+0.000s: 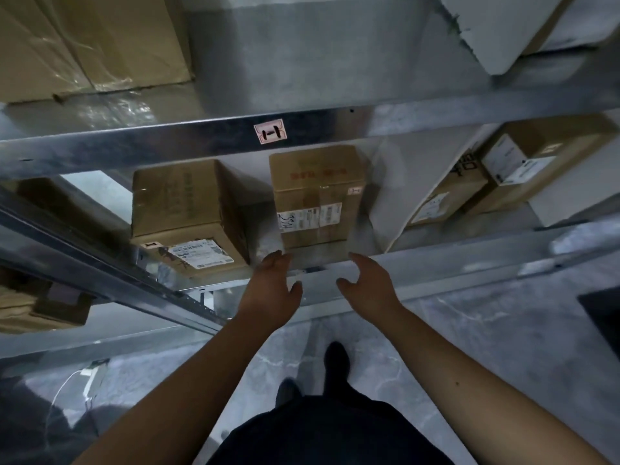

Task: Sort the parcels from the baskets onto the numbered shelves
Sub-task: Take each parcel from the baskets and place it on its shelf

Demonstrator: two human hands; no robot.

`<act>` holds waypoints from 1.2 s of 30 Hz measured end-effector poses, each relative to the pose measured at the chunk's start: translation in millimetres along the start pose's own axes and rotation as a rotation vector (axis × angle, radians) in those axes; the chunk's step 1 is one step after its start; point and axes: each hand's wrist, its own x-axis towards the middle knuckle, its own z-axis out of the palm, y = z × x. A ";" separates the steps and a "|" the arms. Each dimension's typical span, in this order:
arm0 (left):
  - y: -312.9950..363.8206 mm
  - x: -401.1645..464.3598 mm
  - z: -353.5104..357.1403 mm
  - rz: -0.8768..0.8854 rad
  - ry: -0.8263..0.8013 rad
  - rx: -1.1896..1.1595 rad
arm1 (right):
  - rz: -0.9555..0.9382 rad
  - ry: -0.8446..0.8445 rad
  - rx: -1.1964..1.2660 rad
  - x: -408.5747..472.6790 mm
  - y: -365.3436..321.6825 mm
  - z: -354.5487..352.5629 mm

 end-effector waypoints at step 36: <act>462.2 -42.0 260.8 0.748 -0.506 0.467 | 0.327 0.311 -0.090 -212.6 310.2 -350.2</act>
